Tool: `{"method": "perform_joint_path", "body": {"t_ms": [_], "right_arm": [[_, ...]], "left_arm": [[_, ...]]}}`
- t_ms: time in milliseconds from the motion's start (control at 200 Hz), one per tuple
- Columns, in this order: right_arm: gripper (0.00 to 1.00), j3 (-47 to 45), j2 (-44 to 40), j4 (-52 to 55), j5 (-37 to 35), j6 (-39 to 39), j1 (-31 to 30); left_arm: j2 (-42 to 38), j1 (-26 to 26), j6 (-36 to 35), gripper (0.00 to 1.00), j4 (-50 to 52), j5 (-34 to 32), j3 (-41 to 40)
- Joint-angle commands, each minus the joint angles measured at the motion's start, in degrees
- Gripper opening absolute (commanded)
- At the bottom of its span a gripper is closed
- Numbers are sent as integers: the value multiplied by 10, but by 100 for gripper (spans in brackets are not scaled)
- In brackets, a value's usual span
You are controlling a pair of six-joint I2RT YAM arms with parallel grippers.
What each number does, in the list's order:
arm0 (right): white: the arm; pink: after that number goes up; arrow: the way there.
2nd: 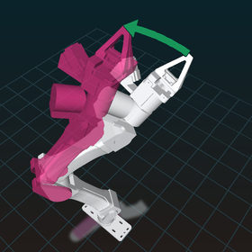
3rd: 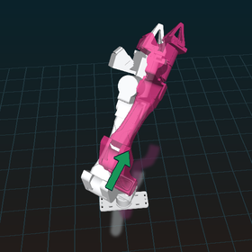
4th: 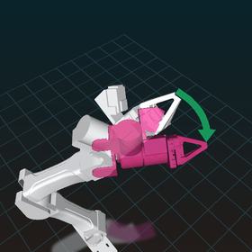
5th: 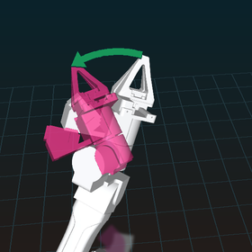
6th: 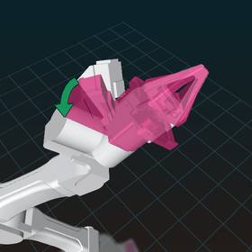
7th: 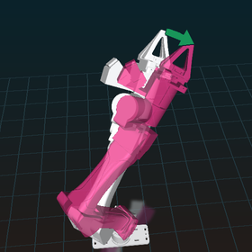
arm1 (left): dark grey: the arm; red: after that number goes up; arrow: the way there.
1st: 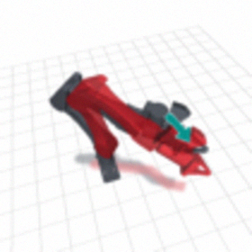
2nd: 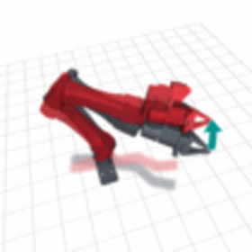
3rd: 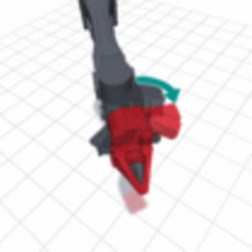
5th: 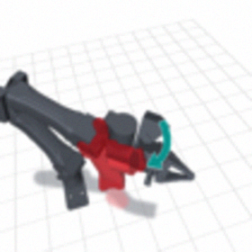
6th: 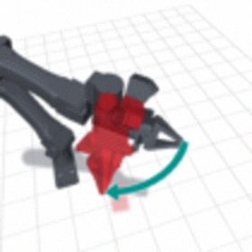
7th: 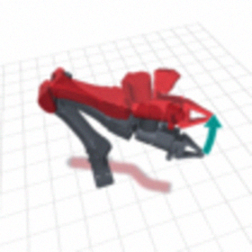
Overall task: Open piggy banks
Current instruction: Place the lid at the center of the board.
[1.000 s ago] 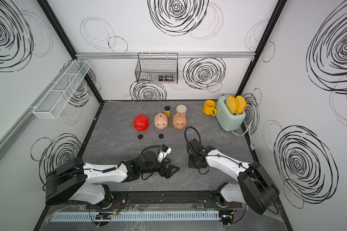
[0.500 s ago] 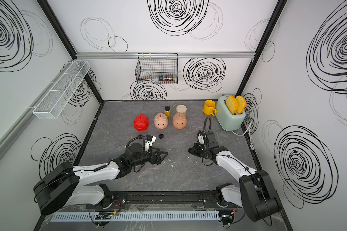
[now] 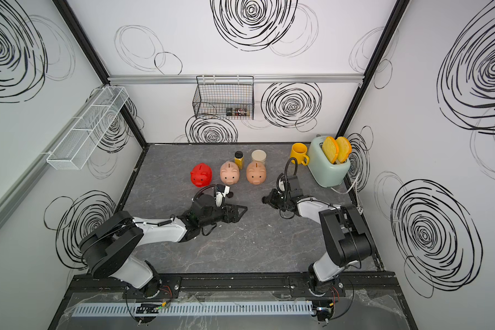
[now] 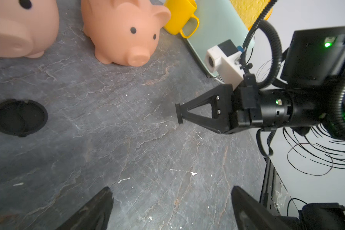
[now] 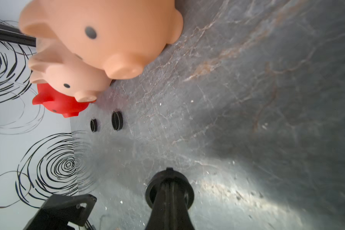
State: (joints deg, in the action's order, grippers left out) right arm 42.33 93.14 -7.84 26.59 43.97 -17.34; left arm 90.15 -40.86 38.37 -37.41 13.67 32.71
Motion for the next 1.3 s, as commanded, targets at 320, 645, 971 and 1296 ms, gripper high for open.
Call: {"method": "perform_joint_path", "body": {"t_ms": [320, 645, 971, 1296], "right_arm": [[0, 61, 79, -53, 27, 44, -8], [0, 89, 114, -51, 29, 56, -15], [0, 115, 143, -45, 24, 57, -28], [0, 116, 147, -39, 1, 56, -27]], "left_arm": [[-23, 12, -28, 96, -9, -26, 2], [-28, 12, -26, 96, -6, -29, 3], [-28, 13, -30, 96, 1, -31, 6], [-30, 12, -30, 96, 2, -32, 6]]}}
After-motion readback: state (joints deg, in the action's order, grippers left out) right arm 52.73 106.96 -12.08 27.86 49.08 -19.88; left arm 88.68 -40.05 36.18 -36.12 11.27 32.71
